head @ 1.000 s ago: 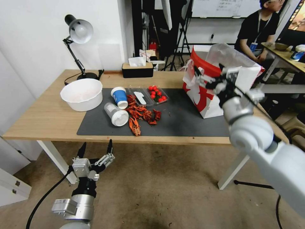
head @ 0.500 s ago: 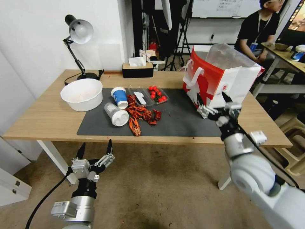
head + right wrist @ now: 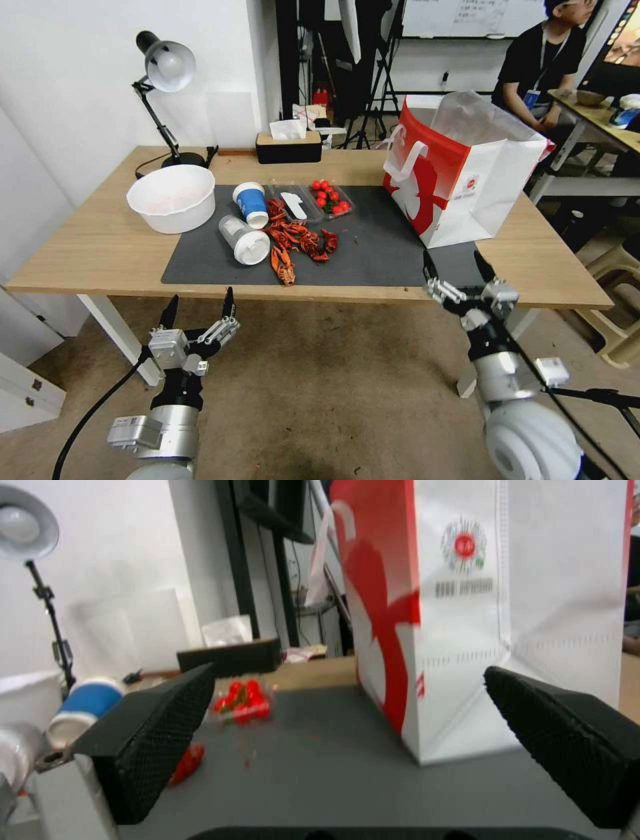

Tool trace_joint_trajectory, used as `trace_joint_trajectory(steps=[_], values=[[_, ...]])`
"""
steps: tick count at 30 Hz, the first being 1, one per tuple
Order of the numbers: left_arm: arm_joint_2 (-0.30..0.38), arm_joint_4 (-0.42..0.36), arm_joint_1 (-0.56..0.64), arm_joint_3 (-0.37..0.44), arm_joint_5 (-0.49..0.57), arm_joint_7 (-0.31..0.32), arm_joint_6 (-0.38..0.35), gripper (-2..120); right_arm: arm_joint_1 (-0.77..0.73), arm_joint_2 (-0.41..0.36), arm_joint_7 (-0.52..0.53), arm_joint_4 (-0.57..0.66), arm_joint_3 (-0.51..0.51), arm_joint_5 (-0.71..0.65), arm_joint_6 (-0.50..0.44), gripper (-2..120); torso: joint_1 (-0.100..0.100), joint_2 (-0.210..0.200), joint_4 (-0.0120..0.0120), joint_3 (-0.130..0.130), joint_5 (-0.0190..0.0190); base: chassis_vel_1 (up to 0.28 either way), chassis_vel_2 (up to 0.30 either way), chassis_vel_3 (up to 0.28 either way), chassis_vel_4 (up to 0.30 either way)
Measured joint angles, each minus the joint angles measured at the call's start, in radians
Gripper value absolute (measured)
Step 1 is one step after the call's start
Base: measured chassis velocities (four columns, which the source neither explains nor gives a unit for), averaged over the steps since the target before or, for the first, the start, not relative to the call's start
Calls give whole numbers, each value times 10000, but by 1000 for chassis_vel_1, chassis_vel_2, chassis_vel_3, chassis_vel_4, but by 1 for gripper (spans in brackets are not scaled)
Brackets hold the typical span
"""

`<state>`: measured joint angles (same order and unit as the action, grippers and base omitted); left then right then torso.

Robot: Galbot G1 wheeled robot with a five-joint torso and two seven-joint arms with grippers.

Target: Pick up the trash from the table and place it into the takeout bag.

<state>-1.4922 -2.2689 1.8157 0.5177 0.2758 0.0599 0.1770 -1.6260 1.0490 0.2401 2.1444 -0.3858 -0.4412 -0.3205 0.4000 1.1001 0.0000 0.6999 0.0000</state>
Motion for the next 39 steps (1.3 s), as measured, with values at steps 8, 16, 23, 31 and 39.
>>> trace_joint_trajectory(steps=[8,16,23,31,39], values=[[175,-22,-172,54,203,83,-162,100,-671,449,-310,-538,341,287,-436,100,0,0,-1,0,-1,0,0,0,0],[722,-28,-684,-119,885,468,-605,100,-1127,662,-338,-640,216,324,-545,100,0,0,-1,1,0,0,0,0,0],[1950,471,-1683,-341,1826,1356,-571,100,-1557,677,-336,-727,89,445,-685,100,0,-2,-1,1,-3,0,0,0,0],[3487,679,-3310,-751,4321,2534,-1208,100,-1635,564,-276,-766,141,567,-659,100,2,-2,1,1,-4,0,0,0,0],[4478,813,-4660,-1295,5465,3381,-2318,100,-1606,572,-112,-801,320,948,-583,100,2,-2,0,1,-1,0,0,0,0]])
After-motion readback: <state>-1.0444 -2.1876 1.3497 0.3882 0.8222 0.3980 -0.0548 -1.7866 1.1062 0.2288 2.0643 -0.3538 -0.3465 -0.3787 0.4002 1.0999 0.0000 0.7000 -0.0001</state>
